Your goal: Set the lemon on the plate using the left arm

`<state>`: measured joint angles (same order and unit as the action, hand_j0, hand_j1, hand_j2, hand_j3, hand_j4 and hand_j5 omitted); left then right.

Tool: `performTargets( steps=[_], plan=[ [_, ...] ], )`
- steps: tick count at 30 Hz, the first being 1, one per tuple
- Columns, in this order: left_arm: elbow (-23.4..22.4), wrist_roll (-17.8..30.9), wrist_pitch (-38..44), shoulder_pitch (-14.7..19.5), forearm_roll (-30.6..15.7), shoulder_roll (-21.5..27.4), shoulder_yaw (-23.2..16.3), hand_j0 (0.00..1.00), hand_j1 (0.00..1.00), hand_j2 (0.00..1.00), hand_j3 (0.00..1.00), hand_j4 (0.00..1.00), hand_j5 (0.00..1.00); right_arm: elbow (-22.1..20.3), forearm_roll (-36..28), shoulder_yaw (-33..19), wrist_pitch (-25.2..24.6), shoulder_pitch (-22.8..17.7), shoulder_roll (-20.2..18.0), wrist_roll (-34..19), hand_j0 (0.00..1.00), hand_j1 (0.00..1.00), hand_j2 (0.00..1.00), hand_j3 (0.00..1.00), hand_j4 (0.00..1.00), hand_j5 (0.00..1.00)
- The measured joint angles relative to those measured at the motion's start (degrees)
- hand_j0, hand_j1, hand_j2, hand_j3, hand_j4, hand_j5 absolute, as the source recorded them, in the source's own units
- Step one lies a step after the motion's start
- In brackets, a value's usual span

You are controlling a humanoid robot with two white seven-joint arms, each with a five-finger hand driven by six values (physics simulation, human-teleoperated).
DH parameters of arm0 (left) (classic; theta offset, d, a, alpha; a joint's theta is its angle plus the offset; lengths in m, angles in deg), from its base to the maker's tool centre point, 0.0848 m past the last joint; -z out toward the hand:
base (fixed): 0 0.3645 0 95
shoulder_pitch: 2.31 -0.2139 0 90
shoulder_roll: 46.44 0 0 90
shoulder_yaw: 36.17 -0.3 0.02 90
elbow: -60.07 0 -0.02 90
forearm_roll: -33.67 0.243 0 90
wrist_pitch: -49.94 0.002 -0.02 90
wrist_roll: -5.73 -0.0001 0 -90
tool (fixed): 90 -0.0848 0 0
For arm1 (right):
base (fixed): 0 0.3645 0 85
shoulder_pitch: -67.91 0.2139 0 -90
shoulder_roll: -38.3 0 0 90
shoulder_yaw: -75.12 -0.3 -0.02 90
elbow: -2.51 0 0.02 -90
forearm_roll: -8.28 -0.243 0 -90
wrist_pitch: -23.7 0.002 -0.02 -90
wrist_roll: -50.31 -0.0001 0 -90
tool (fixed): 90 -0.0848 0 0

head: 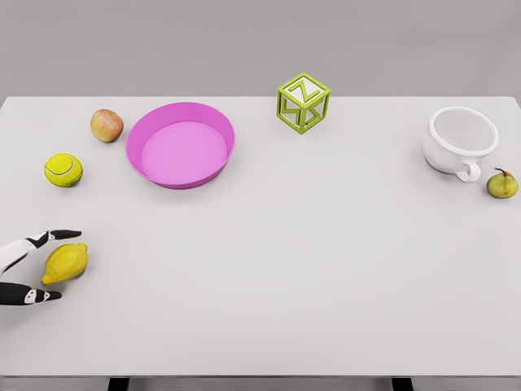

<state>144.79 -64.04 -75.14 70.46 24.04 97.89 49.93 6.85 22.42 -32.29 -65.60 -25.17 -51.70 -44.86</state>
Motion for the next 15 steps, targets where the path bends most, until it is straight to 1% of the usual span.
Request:
performTargets(
  steps=[1,4,5,6,7,10,12,13,15],
  plan=[
    [0.0,0.0,0.0,0.0,0.0,-0.2,0.0,0.88,0.88,0.88,0.88,0.88,0.88,0.0,0.0,0.0,0.0,0.0,0.0,0.0,1.00,1.00,1.00,1.00,1.00,1.00],
    [-0.1,0.0,0.0,0.0,0.0,-0.4,-0.3,0.79,0.79,0.79,0.79,0.79,0.79,0.0,0.0,0.0,0.0,0.0,0.0,0.0,1.00,1.00,1.00,1.00,1.00,1.00],
    [-0.1,0.0,0.0,0.0,0.0,-0.5,-0.3,0.78,0.78,0.78,0.78,0.78,0.78,0.0,0.0,0.0,0.0,0.0,0.0,0.0,1.00,1.00,1.00,1.00,1.00,1.00],
    [-0.1,0.0,0.0,0.0,0.1,-0.5,-0.4,0.75,0.75,0.75,0.75,0.75,0.75,0.0,0.0,0.0,0.0,0.0,0.0,0.0,1.00,1.00,1.00,1.00,1.00,1.00],
    [-0.1,0.0,0.0,0.0,0.0,-0.6,-0.5,0.75,0.75,0.75,0.75,0.75,0.75,0.0,0.0,0.0,0.0,0.0,0.0,0.0,1.00,1.00,1.00,1.00,1.00,1.00],
    [-0.1,0.0,0.0,0.0,-0.1,-0.6,-0.9,0.65,0.65,0.65,0.65,0.65,0.65,0.0,0.0,0.0,0.0,0.0,0.0,0.0,1.00,1.00,1.00,1.00,1.00,1.00],
    [-0.1,-0.1,0.1,0.0,-0.2,-0.6,-1.0,0.60,0.60,0.60,0.60,0.60,0.60,0.0,0.0,0.0,0.0,0.0,0.0,0.0,1.00,1.00,1.00,1.00,1.00,1.00],
    [-0.1,-0.1,0.1,0.0,-0.2,-0.6,-1.1,0.56,0.56,0.56,0.56,0.56,0.56,0.0,0.0,0.0,0.0,0.0,0.0,0.0,1.00,1.00,1.00,1.00,1.00,1.00],
    [-0.1,-0.1,0.0,0.1,-0.1,-0.6,-1.1,0.52,0.52,0.52,0.52,0.52,0.52,0.0,0.0,0.0,0.0,0.0,0.0,0.0,1.00,1.00,1.00,1.00,1.00,1.00]
  ],
)
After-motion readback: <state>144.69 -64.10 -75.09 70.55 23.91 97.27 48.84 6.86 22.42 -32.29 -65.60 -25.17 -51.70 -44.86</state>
